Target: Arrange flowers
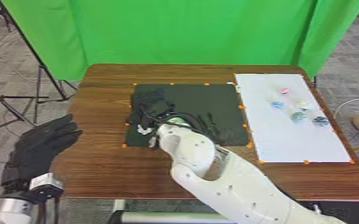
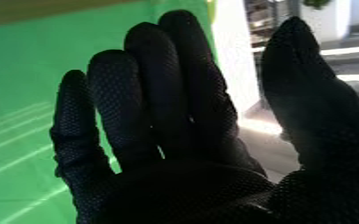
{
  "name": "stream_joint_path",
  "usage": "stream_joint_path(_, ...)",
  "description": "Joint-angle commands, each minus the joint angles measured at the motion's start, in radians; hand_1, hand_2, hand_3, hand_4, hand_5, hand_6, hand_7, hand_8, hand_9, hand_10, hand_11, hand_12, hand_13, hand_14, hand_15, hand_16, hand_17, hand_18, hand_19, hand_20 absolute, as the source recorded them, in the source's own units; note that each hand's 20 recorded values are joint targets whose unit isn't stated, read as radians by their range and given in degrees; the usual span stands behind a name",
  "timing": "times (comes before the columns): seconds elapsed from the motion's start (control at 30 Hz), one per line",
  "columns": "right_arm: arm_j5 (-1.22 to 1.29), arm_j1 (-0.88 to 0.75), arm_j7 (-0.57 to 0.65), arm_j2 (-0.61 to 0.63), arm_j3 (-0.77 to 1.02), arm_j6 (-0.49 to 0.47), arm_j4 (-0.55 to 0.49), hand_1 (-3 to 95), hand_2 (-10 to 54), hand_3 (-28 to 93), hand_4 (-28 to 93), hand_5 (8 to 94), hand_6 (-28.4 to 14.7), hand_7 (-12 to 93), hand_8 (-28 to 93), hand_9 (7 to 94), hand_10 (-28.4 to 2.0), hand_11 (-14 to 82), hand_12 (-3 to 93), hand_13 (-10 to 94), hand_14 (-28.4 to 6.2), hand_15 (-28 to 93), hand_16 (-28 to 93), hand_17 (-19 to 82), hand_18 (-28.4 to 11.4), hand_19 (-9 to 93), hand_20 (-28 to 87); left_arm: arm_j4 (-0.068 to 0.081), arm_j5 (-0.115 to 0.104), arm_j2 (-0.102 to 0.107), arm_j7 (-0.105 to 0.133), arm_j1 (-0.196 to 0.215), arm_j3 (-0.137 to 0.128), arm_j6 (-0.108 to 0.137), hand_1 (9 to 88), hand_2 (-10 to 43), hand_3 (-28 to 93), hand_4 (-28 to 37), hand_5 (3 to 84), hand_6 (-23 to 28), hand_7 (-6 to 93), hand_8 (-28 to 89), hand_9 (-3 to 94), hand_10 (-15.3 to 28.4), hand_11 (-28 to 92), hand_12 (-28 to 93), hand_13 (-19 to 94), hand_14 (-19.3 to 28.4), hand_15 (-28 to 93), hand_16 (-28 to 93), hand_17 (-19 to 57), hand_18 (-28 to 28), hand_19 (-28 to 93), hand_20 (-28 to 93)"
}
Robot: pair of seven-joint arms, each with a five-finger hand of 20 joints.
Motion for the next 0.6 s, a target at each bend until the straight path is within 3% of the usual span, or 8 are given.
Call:
stream_joint_path(0.03,0.045,0.027,0.015,0.285,0.113,-0.031,-0.133,28.8,-3.9,83,-27,65.1,-4.7,23,-14,59.0,-19.6,40.3,20.3,46,-18.9,75,19,13,-27.1,74,35,-0.021,0.018,-0.047,-0.012,0.031,-0.005,0.007,27.2,5.1,83,-12.4,45.2,13.5,12.4,-8,37.3,22.0,34,9,27,28.1,56,-12,-9.5,21.4,57,12)
stream_joint_path(0.2,0.059,-0.095,0.021,0.419,0.287,-0.057,-0.168,28.4,-3.6,83,-26,61.9,-5.2,21,-13,57.5,-19.6,33.4,19.0,44,-19.5,73,17,12,-27.0,73,34,-0.030,0.024,-0.060,-0.017,0.051,-0.011,0.009,27.2,5.1,83,-12.4,45.2,13.5,12.4,-8,37.3,22.0,34,9,27,28.1,56,-12,-9.5,21.4,57,12)
stream_joint_path(0.37,0.102,-0.252,0.070,0.522,0.472,-0.090,-0.166,28.0,-3.6,84,-26,59.4,-5.8,20,-13,55.2,-20.0,31.0,19.1,43,-19.9,73,16,12,-26.9,73,35,-0.029,0.028,-0.067,-0.014,0.050,0.000,0.006,27.2,5.1,83,-12.5,45.3,13.5,12.4,-8,37.2,22.0,34,9,27,28.1,56,-12,-9.5,21.3,57,12)
stream_joint_path(0.6,0.187,-0.441,0.188,0.551,0.724,-0.090,-0.120,28.0,-3.7,84,-26,57.2,-6.4,19,-12,52.8,-20.5,28.4,18.9,43,-19.1,74,15,12,-26.1,74,35,-0.023,0.026,-0.059,-0.002,0.040,0.016,0.002,27.1,5.1,82,-12.5,45.1,13.4,12.4,-8,37.3,22.0,34,9,27,28.0,56,-12,-9.5,21.4,57,12)
